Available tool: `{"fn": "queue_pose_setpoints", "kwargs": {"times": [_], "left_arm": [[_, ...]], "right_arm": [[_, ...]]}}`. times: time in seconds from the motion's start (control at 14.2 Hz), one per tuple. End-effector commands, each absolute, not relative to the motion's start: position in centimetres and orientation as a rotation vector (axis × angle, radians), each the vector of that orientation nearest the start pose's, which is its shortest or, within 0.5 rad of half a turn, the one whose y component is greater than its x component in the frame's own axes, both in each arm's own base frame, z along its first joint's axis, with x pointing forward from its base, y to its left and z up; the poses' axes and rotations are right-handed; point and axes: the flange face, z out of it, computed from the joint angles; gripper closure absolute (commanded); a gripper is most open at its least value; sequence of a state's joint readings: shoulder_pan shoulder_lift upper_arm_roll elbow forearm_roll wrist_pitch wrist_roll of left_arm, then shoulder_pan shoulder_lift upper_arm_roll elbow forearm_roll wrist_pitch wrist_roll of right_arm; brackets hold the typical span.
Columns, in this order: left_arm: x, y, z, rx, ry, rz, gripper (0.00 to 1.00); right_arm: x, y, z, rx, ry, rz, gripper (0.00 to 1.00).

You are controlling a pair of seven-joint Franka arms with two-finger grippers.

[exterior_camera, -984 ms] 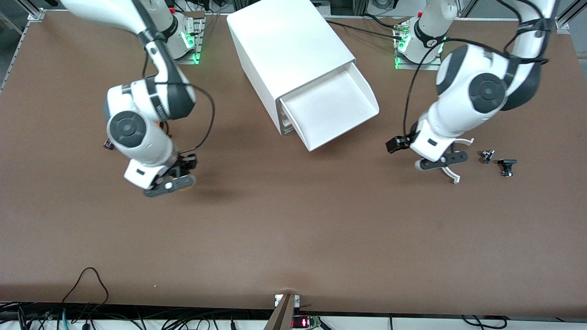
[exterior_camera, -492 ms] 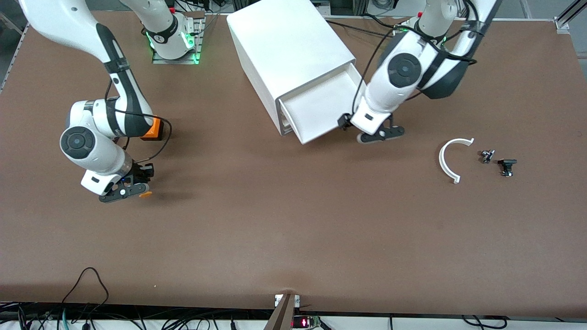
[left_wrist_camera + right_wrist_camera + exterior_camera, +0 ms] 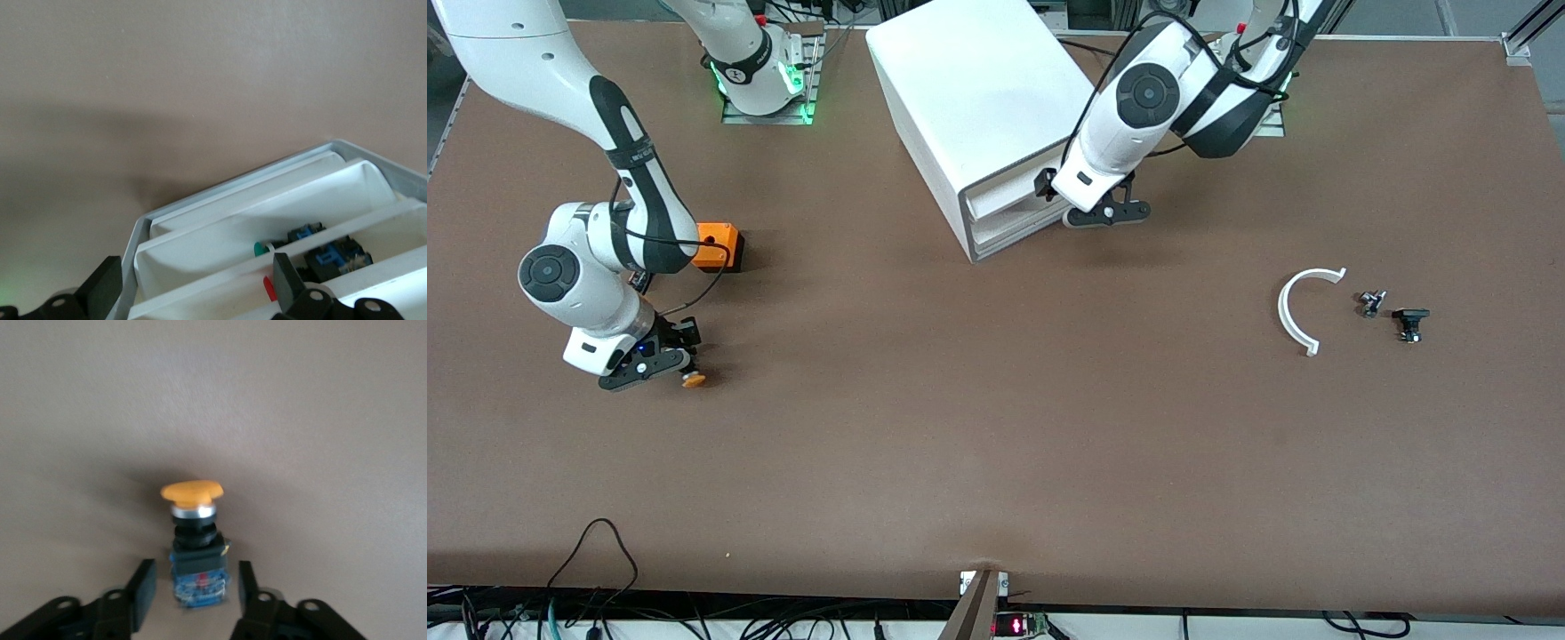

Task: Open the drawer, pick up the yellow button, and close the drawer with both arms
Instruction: 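Lower the yellow button onto the table and open the right gripper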

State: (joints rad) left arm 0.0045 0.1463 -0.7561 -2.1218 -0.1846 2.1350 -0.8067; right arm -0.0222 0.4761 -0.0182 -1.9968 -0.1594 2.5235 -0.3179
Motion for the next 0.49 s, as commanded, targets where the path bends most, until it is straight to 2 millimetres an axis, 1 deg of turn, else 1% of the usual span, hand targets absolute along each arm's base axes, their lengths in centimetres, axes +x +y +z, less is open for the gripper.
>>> {"fn": "queue_pose_setpoints", "kwargs": {"times": [0.0, 0.07, 0.14, 0.21, 0.28, 0.35, 0.42], "left_arm": [[38.5, -38.0, 36.3, -3.223, -0.269, 0.402, 0.0], [38.4, -38.1, 36.3, -3.223, -0.277, 0.407, 0.0], [37.8, -38.7, 36.4, -3.227, -0.29, 0.435, 0.0], [37.0, -39.4, 36.6, -3.227, -0.29, 0.45, 0.0], [36.8, -39.5, 36.7, -3.223, -0.308, 0.448, 0.0], [36.8, -39.5, 36.8, -3.223, -0.313, 0.443, 0.0], [37.6, -38.9, 36.9, -3.23, -0.316, 0.437, 0.0]], "right_arm": [[62.0, 1.7, 28.4, -3.188, -0.541, -0.001, 0.0], [62.5, 2.7, 30.6, -3.194, -0.493, 0.026, 0.0], [62.9, 3.9, 33.1, -3.199, -0.459, 0.035, 0.0], [63.2, 4.6, 35.0, -3.202, -0.434, 0.061, 0.0], [63.5, 5.4, 36.9, -3.191, -0.429, 0.082, 0.0], [63.8, 5.5, 38.5, -3.17, -0.397, 0.104, 0.0], [64.1, 5.8, 40.2, -3.135, -0.356, 0.118, 0.0]]}}
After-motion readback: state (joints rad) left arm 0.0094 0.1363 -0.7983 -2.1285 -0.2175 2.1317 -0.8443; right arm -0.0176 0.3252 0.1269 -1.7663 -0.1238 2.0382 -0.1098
